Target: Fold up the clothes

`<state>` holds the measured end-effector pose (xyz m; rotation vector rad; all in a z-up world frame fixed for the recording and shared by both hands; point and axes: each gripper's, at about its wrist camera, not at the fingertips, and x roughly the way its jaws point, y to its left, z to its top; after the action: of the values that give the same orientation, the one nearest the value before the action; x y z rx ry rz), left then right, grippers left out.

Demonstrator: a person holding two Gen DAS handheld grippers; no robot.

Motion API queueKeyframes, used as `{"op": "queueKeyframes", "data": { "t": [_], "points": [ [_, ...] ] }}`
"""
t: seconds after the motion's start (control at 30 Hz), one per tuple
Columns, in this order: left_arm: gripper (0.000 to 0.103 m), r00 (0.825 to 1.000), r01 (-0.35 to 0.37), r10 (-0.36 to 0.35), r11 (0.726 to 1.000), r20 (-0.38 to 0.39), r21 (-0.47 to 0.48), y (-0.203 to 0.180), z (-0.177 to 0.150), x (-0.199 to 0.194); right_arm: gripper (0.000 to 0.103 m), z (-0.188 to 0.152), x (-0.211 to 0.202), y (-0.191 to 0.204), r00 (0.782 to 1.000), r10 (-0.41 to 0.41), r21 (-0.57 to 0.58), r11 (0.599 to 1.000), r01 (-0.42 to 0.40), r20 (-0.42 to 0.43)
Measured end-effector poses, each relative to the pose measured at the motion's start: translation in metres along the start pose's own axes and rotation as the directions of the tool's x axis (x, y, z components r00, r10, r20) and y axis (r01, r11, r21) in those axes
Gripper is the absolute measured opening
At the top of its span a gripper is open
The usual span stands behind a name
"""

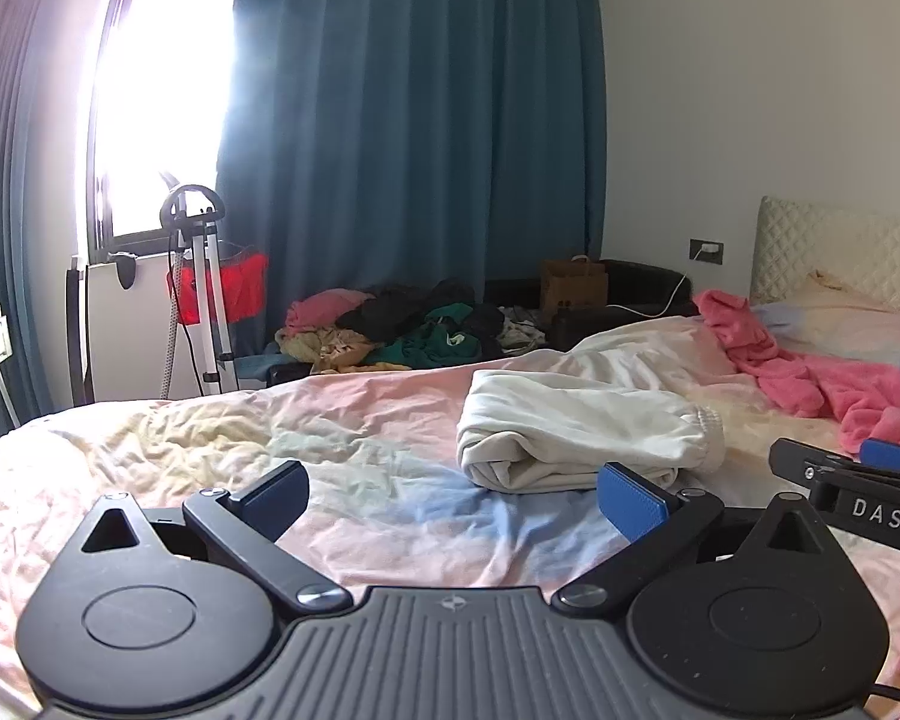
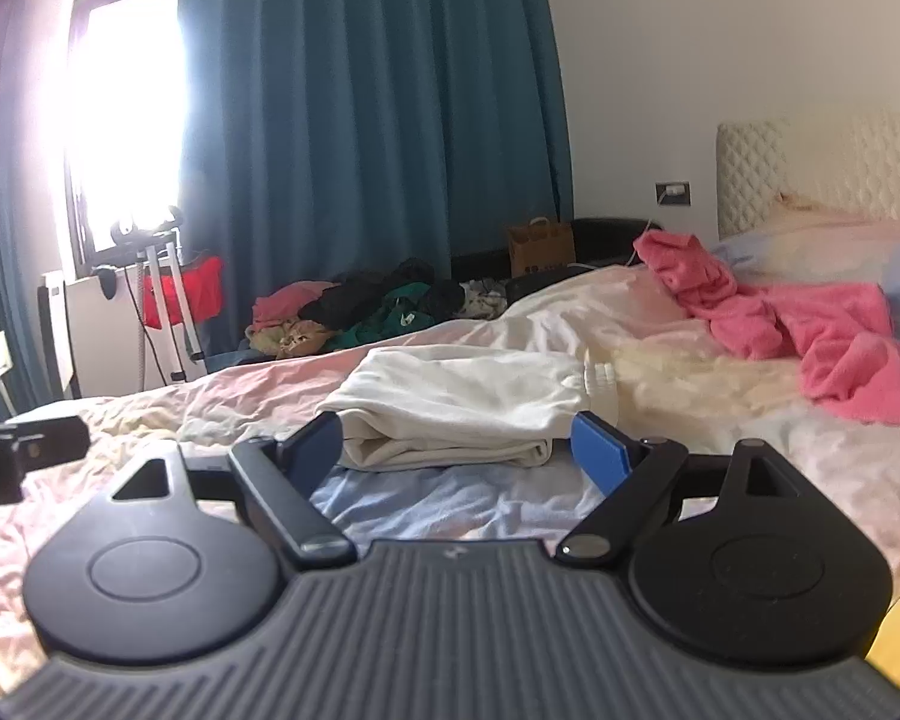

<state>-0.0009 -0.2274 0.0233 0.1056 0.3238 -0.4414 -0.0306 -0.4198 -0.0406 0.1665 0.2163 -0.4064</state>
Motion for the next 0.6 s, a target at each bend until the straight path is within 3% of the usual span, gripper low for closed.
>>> {"op": "queueKeyframes", "data": {
  "t": [0.6],
  "points": [
    [0.103,1.0,0.011,-0.012,1.0,-0.008,-0.029,0.0036,-0.0006,0.0034,0.085,0.0014,0.0041,0.0055,1.0,-0.011,-0.019,1.0,0.01,-0.015]
  ]
}}
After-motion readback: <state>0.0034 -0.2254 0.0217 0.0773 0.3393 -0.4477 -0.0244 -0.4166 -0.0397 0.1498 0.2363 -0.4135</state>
